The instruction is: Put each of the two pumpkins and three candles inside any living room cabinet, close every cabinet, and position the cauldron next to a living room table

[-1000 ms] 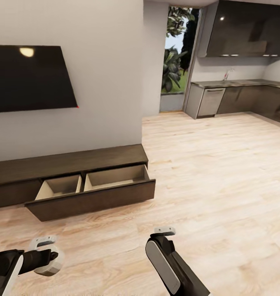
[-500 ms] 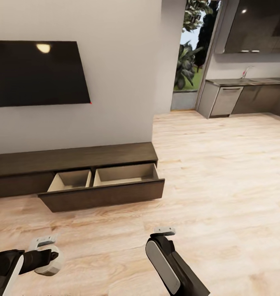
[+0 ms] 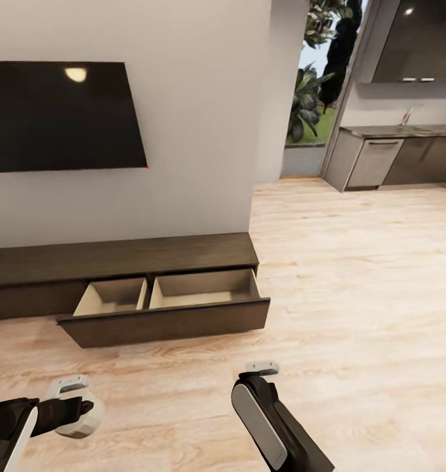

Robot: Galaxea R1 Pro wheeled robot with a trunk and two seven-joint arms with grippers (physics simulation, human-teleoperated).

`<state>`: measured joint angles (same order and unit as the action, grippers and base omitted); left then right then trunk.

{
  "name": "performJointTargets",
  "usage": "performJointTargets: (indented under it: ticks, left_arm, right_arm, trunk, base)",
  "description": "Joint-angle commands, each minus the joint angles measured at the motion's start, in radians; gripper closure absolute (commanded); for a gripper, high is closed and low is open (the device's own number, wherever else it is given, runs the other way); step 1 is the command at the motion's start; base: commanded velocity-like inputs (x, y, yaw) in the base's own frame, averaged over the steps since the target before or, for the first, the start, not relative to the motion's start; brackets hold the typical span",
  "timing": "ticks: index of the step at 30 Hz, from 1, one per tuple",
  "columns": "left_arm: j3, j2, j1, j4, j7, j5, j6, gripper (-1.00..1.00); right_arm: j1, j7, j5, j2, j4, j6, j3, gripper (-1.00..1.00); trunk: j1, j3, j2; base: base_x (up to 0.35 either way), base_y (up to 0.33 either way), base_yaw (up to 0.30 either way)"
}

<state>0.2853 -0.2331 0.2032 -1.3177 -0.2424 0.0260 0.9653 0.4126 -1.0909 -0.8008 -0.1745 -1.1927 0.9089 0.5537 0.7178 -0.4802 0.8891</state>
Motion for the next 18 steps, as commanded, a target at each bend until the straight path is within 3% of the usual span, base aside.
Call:
performJointTargets:
  ticks: [1, 6, 18]
  left_arm:
    - [0.000, 0.000, 0.000, 0.000, 0.000, -0.003, 0.000, 1.00]
    - [0.000, 0.000, -0.001, 0.000, 0.001, -0.003, -0.001, 1.00]
    - [0.000, 0.000, 0.000, 0.000, 0.000, -0.003, -0.002, 1.00]
  right_arm:
    - [0.000, 0.000, 0.000, 0.000, 0.001, 0.000, 0.000, 1.00]
    - [0.000, 0.002, 0.002, 0.000, 0.002, 0.001, 0.001, 1.00]
    - [0.000, 0.002, 0.005, 0.000, 0.008, -0.001, -0.001, 1.00]
  trunk:
    - [0.000, 0.000, 0.000]
    - [0.000, 0.000, 0.000]
    - [0.000, 0.000, 0.000]
  base:
    - [0.330, 0.000, 0.156]
    - [0.330, 0.000, 0.176]
    - [0.330, 0.000, 0.012]
